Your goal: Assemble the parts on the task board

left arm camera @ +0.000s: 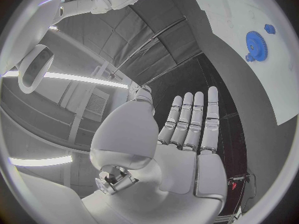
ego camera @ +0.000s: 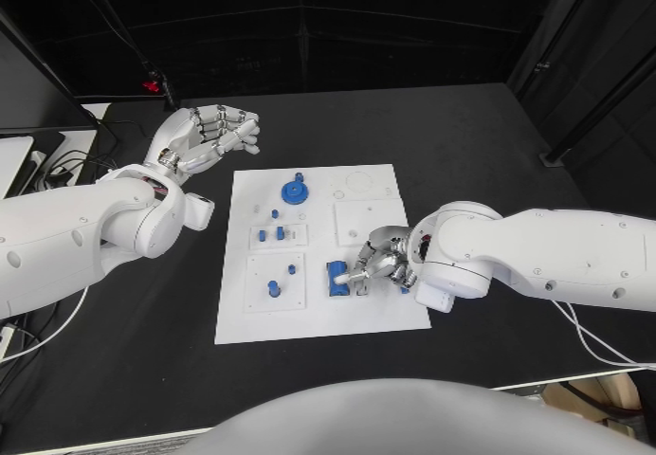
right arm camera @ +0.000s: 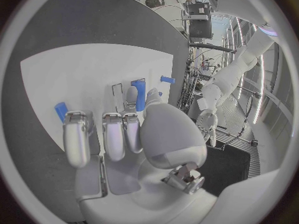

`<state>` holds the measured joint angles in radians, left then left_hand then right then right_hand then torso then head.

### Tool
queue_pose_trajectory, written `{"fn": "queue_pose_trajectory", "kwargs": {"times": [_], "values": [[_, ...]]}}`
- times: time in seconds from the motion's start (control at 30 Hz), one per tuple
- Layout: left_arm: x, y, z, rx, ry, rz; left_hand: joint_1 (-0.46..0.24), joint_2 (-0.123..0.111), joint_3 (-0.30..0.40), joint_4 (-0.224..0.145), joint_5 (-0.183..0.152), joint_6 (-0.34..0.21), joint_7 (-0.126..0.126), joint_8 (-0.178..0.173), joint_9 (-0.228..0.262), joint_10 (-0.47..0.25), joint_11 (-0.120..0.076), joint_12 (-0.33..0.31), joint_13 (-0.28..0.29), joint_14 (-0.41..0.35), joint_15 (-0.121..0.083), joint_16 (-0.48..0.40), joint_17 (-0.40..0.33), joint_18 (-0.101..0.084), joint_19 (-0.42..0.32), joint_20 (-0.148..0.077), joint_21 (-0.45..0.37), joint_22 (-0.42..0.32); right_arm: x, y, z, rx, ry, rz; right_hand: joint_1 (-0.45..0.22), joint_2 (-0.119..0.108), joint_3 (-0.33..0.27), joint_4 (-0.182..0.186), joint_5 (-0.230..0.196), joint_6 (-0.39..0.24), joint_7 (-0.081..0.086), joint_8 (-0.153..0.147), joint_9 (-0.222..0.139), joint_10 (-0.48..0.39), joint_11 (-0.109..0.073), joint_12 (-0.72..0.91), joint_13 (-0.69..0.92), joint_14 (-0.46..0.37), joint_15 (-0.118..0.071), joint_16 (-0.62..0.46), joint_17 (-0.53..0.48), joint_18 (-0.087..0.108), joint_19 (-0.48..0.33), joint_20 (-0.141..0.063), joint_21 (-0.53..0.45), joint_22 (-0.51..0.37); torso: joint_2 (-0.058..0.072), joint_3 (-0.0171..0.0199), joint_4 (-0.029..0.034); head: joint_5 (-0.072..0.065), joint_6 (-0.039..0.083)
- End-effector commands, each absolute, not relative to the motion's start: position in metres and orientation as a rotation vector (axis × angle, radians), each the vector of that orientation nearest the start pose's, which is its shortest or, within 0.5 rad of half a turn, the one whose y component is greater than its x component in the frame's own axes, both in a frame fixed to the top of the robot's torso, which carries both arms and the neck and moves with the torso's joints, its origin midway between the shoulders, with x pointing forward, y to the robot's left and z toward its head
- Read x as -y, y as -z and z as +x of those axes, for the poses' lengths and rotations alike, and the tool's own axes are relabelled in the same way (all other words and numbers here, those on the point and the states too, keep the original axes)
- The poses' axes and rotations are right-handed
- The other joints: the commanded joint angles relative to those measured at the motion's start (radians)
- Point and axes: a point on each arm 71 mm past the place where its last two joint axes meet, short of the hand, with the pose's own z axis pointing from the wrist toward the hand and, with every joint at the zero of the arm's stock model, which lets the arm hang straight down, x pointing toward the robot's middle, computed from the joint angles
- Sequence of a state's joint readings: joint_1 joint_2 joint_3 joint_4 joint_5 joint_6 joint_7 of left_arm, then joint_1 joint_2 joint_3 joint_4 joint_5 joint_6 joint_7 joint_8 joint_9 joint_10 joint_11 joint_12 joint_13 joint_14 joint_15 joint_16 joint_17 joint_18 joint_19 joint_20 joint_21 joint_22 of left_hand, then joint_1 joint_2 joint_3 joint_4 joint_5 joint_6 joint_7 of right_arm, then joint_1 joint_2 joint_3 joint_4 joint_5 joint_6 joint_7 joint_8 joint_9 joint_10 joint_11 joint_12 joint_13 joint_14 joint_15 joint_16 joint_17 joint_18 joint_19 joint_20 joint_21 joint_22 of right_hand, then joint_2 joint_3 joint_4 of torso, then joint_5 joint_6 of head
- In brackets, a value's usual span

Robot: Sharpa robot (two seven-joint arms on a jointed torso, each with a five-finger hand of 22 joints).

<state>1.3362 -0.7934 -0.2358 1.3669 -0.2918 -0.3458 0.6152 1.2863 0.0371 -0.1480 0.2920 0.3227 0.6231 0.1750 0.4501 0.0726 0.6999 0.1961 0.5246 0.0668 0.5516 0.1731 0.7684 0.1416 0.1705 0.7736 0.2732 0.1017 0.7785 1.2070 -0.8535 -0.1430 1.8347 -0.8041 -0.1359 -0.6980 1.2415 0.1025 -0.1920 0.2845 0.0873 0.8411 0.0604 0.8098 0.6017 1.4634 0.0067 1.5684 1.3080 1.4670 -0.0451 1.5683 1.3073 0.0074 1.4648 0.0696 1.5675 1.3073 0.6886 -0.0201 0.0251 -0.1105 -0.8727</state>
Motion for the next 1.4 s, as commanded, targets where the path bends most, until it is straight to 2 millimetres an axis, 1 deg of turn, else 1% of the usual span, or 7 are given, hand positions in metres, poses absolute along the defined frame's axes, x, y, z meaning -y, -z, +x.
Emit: {"fn": "queue_pose_trajectory", "kwargs": {"times": [0.03,0.33,0.53,0.7,0.93,1.27,1.4], "values": [[-0.227,0.166,0.512,-1.353,1.433,-0.561,0.004,0.009,-0.007,-0.001,0.004,-0.008,0.065,0.006,0.000,-0.005,0.000,0.005,-0.001,-0.009,0.001,0.007,-0.001,0.006,-0.002,0.004,0.000,-0.001,0.150,0.235,0.391,-2.458,-0.557,0.457,0.010,0.007,0.001,-0.005,0.006,-0.005,-0.003,0.003,0.002,0.107,-0.008,0.002,0.263,0.104,-0.006,0.002,0.263,-0.007,0.106,-0.007,0.003,0.263,0.000,-0.0003,0.0009,0.001,0.000],[-0.227,0.166,0.512,-1.354,1.433,-0.562,0.004,0.009,-0.007,-0.001,0.004,-0.008,0.065,0.006,0.000,-0.005,0.000,0.005,-0.001,-0.009,0.001,0.007,-0.001,0.006,-0.002,0.004,0.000,-0.001,0.151,0.233,0.390,-2.427,-0.580,0.477,0.026,0.008,0.000,-0.008,0.020,-0.008,-0.003,0.001,0.006,0.107,-0.008,0.002,0.263,0.104,-0.007,0.002,0.263,-0.007,0.106,-0.008,0.003,0.263,0.000,-0.0001,-0.0003,0.001,0.000],[-0.228,0.166,0.513,-1.354,1.429,-0.563,0.004,0.009,-0.007,-0.001,0.004,-0.008,0.065,0.006,0.000,-0.005,0.000,0.005,-0.001,-0.009,0.001,0.007,-0.001,0.006,-0.002,0.004,0.000,-0.001,0.163,0.224,0.384,-2.335,-0.651,0.534,0.022,-0.014,-0.022,-0.003,0.047,-0.022,0.003,-0.010,0.009,0.107,-0.004,0.002,0.263,0.104,-0.008,0.002,0.263,-0.007,0.106,-0.010,0.003,0.263,-0.002,-0.0009,-0.0012,-0.002,0.000],[-0.229,0.167,0.513,-1.353,1.425,-0.564,0.004,0.009,-0.007,-0.001,0.004,-0.008,0.065,0.006,0.000,-0.005,0.000,0.005,-0.001,-0.009,0.001,0.007,-0.001,0.006,-0.002,0.004,0.000,-0.001,0.185,0.214,0.377,-2.229,-0.703,0.597,0.026,-0.032,-0.046,-0.003,0.100,-0.107,0.049,-0.127,-0.065,0.107,0.035,0.002,0.263,0.104,0.021,0.002,0.263,-0.007,0.106,0.010,0.003,0.263,-0.002,-0.0021,0.0006,-0.018,0.000],[-0.228,0.167,0.514,-1.355,1.426,-0.563,0.004,0.010,-0.008,0.000,0.004,-0.009,0.065,0.007,0.000,-0.005,0.000,0.006,-0.001,-0.009,0.001,0.007,-0.002,0.006,-0.002,0.004,0.000,-0.001,0.219,0.208,0.373,-2.144,-0.651,0.624,0.008,-0.062,-0.066,0.002,0.150,-0.140,0.076,-0.202,-0.140,0.107,0.062,0.002,0.263,0.104,0.046,0.002,0.263,-0.007,0.106,0.037,0.003,0.263,0.000,-0.0015,-0.0017,-0.039,0.000],[-0.227,0.167,0.514,-1.356,1.428,-0.563,0.004,0.010,-0.008,0.000,0.004,-0.009,0.065,0.007,0.000,-0.005,0.000,0.006,-0.001,-0.009,0.001,0.007,-0.002,0.006,-0.002,0.004,0.000,-0.001,0.247,0.215,0.367,-2.192,-0.449,0.598,0.015,-0.051,-0.059,-0.001,0.174,-0.123,0.078,-0.211,-0.167,0.107,0.065,0.002,0.263,0.104,0.052,0.002,0.263,-0.007,0.106,0.045,0.003,0.263,-0.001,0.0002,0.0008,-0.063,0.000],[-0.227,0.167,0.514,-1.356,1.426,-0.564,0.004,0.010,-0.008,0.000,0.004,-0.009,0.065,0.007,0.000,-0.005,0.000,0.006,-0.001,-0.009,0.001,0.007,-0.002,0.006,-0.002,0.004,0.000,-0.001,0.249,0.221,0.365,-2.235,-0.392,0.587,0.016,-0.047,-0.059,-0.001,0.177,-0.110,0.076,-0.208,-0.173,0.107,0.064,0.002,0.263,0.104,0.052,0.002,0.263,-0.007,0.106,0.046,0.003,0.263,0.000,0.0009,-0.0001,-0.061,0.000]]}}
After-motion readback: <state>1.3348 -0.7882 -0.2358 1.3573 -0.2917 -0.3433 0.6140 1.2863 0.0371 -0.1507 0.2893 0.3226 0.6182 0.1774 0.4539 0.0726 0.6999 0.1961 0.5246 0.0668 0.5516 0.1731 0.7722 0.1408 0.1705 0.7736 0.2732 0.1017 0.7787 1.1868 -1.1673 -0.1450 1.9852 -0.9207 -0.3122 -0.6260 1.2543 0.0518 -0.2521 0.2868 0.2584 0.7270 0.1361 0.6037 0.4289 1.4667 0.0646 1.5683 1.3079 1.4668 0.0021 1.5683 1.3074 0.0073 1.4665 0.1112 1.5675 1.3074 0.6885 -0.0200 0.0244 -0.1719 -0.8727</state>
